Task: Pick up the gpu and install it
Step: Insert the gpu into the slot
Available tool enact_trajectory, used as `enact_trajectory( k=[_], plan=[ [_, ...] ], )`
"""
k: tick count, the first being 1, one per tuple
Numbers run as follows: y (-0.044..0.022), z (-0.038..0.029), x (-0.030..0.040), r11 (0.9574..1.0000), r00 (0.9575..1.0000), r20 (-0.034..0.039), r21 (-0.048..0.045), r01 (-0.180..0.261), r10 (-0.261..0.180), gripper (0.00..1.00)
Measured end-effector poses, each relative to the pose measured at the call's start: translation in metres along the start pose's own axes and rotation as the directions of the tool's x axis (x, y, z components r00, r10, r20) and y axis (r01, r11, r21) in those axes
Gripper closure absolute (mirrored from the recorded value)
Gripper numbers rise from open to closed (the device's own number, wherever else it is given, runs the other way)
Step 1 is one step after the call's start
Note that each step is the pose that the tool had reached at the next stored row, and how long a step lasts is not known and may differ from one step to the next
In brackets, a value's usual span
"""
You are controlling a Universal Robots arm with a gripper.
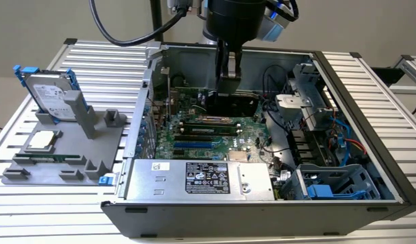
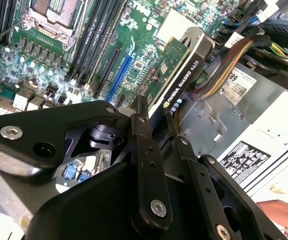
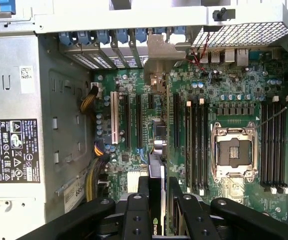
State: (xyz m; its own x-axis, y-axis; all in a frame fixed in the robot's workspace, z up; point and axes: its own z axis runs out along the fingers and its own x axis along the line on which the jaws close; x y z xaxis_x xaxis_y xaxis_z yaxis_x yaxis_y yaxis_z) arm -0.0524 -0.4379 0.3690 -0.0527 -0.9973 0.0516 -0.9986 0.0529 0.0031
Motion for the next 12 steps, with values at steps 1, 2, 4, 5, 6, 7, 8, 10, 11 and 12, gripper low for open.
enact_trajectory(
  k=[1,2,4,5,6,7,8,10,11,12],
  plan=[
    [0.0000,0.0001,-0.0001,1.0000,1.0000,0.0001,0.0001,0.000,0.000,1.00],
    [-0.0001,0.0002,-0.0001,1.0000,1.0000,0.0000,0.0004,0.000,0.000,1.00],
    [0.0000,0.0007,-0.0001,1.0000,1.0000,0.0001,0.0007,0.000,0.000,1.00],
    [0.0000,0.0011,-0.0001,1.0000,1.0000,0.0002,0.0008,0.000,0.000,1.00],
    [0.0000,0.0016,-0.0001,1.0000,1.0000,0.0001,0.0007,0.000,0.000,1.00],
    [0.0000,0.0020,-0.0001,1.0000,1.0000,0.0000,0.0007,0.000,0.000,1.00],
    [0.0000,0.0026,-0.0002,1.0000,1.0000,0.0001,0.0007,0.000,0.000,1.00],
    [0.0000,0.0038,-0.0002,1.0000,1.0000,0.0000,0.0007,0.000,0.000,1.00],
    [0.0000,0.0045,-0.0003,1.0000,1.0000,0.0000,0.0007,0.000,0.000,1.00],
    [0.0000,0.0052,-0.0003,1.0000,1.0000,0.0000,0.0007,0.000,0.000,1.00]
  ],
)
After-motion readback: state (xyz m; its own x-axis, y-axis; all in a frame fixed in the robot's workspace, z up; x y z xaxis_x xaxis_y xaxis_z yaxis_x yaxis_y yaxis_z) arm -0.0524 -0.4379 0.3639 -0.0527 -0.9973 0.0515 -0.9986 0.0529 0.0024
